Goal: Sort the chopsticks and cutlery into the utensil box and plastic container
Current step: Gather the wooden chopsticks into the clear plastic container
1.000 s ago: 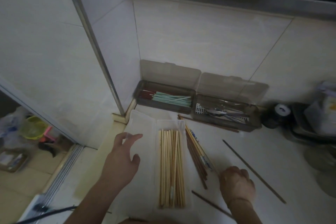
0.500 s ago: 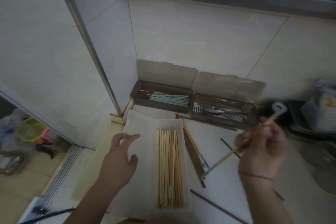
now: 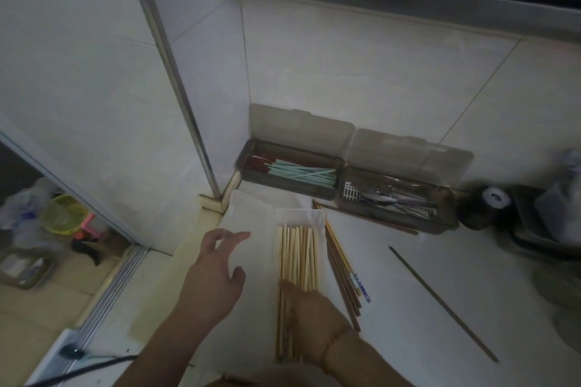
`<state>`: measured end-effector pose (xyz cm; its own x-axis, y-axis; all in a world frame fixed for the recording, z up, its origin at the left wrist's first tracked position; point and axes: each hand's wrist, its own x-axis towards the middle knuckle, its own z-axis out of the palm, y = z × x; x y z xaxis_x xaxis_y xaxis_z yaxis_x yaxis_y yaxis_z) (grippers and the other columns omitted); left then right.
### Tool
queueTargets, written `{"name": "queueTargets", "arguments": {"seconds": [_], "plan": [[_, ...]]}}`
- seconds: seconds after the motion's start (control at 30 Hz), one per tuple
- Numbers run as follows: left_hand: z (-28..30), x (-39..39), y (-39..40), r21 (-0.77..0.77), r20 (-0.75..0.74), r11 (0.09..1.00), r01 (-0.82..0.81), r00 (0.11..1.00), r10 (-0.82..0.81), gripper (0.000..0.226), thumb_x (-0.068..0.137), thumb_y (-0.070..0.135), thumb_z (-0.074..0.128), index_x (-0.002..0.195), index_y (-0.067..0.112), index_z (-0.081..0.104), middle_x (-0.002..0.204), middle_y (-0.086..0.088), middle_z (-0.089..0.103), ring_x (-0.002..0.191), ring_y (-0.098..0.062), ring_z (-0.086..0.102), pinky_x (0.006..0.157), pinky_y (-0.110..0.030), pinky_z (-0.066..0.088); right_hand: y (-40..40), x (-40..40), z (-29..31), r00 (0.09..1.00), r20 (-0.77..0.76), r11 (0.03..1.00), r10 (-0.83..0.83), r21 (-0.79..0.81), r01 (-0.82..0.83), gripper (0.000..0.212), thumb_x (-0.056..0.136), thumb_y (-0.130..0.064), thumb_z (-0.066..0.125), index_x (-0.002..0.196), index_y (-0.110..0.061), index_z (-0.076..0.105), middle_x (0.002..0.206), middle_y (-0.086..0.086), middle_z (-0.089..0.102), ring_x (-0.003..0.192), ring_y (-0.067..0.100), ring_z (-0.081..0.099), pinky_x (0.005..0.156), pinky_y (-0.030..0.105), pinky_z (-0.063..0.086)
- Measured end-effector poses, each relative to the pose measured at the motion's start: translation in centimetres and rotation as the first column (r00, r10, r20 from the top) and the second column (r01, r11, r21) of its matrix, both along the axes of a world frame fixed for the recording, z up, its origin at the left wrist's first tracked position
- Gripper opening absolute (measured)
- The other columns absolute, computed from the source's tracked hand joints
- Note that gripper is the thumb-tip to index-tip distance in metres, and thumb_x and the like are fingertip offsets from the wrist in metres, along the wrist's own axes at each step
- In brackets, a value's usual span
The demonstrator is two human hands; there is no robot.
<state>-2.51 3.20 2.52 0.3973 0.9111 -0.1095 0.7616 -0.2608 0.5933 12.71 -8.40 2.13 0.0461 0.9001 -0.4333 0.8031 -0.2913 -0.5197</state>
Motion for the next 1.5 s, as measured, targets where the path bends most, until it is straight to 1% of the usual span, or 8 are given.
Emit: {"name": "queueTargets", "arguments": {"seconds": [0.17, 0.27, 0.37, 0.53, 0.83, 1.1, 1.27, 1.5], "plan": [[-0.1, 0.0, -0.1, -0.002, -0.01, 1.0, 0.0, 1.0, 0.0, 0.062, 0.086, 0.017, 0.068, 0.137, 0.042, 0.043, 0.141, 0.01, 0.031, 0.06, -0.001, 0.058, 0.053, -0.009, 0.046, -0.9, 3.9, 0.4, 0.885, -0.053, 0.737, -0.463, 0.532, 0.417, 0.017, 0.092, -0.022, 0.052, 0.087, -0.034, 0.063, 0.073, -0.019, 0.059, 0.06, -0.007, 0.053, 0.057, 0.001, 0.037], [-0.1, 0.0, -0.1, -0.007, -0.022, 1.0, -0.007, 1.0, 0.006, 0.062, 0.086, 0.017, 0.068, 0.138, 0.041, 0.043, 0.142, 0.01, 0.03, 0.056, -0.002, 0.057, 0.049, -0.008, 0.042, -1.9, 8.1, -2.3, 0.725, 0.002, 0.664, -0.689, 0.402, 0.63, 0.015, 0.091, -0.023, 0.058, 0.102, -0.03, 0.063, 0.091, -0.012, 0.062, 0.069, -0.001, 0.057, 0.059, 0.007, 0.038], [-0.2, -0.1, 0.1, -0.011, -0.005, 1.0, 0.002, 1.0, -0.002, 0.062, 0.085, 0.017, 0.068, 0.136, 0.043, 0.044, 0.141, 0.01, 0.03, 0.057, -0.001, 0.057, 0.056, -0.008, 0.043, -3.9, 10.5, -6.3, 0.751, 0.156, 0.764, -0.641, 0.22, 0.606, 0.02, 0.087, -0.02, 0.062, 0.106, -0.02, 0.069, 0.109, 0.003, 0.062, 0.089, 0.02, 0.064, 0.075, 0.02, 0.043], [-0.2, -0.1, 0.1, -0.015, 0.003, 1.0, 0.009, 1.0, -0.009, 0.062, 0.085, 0.016, 0.068, 0.136, 0.042, 0.045, 0.14, 0.01, 0.03, 0.061, -0.001, 0.058, 0.056, -0.007, 0.043, -6.6, 11.0, -9.0, 0.774, 0.236, 0.808, -0.587, 0.232, 0.541, 0.013, 0.074, -0.004, 0.071, 0.083, -0.013, 0.072, 0.081, 0.011, 0.061, 0.064, 0.035, 0.063, 0.057, 0.035, 0.051], [0.1, -0.1, 0.1, -0.002, 0.017, 0.999, 0.037, 0.999, -0.037, 0.062, 0.085, 0.014, 0.067, 0.136, 0.041, 0.045, 0.139, 0.01, 0.031, 0.071, -0.003, 0.059, 0.062, -0.009, 0.044, -5.0, 11.0, -7.8, 0.743, 0.442, 0.864, -0.503, 0.233, 0.446, 0.023, 0.09, -0.038, 0.056, 0.11, -0.029, 0.063, 0.113, -0.002, 0.059, 0.106, 0.023, 0.049, 0.067, 0.029, 0.042], [0.2, -0.1, 0.0, 0.001, 0.019, 0.999, 0.039, 0.999, -0.039, 0.06, 0.086, 0.015, 0.066, 0.136, 0.041, 0.045, 0.14, 0.011, 0.03, 0.076, -0.001, 0.058, 0.064, -0.008, 0.044, -5.2, 11.1, -6.3, 0.725, 0.446, 0.826, -0.526, 0.062, 0.561, 0.022, 0.098, -0.03, 0.04, 0.105, -0.017, 0.056, 0.107, 0.004, 0.059, 0.099, 0.022, 0.057, 0.076, 0.027, 0.045], [0.1, -0.2, -0.2, -0.004, 0.017, 1.0, 0.023, 1.0, -0.023, 0.06, 0.087, 0.016, 0.067, 0.137, 0.04, 0.045, 0.14, 0.011, 0.03, 0.078, 0.0, 0.055, 0.062, -0.003, 0.039, -7.1, 9.9, -2.9, 0.766, 0.062, 0.762, -0.639, 0.185, 0.621, 0.033, 0.089, 0.002, 0.045, 0.1, -0.028, 0.042, 0.069, -0.005, 0.057, 0.061, 0.009, 0.053, 0.049, 0.015, 0.035], [0.0, -0.1, -0.1, -0.012, 0.021, 1.0, 0.021, 1.0, -0.021, 0.061, 0.086, 0.015, 0.067, 0.136, 0.041, 0.046, 0.138, 0.011, 0.032, 0.064, 0.001, 0.057, 0.055, -0.005, 0.039, -4.6, 4.0, 0.4, 0.937, 0.085, 0.624, -0.339, 0.765, 0.156, 0.017, 0.084, -0.018, 0.057, 0.093, -0.024, 0.069, 0.079, -0.01, 0.065, 0.08, 0.001, 0.056, 0.077, 0.017, 0.045]]}}
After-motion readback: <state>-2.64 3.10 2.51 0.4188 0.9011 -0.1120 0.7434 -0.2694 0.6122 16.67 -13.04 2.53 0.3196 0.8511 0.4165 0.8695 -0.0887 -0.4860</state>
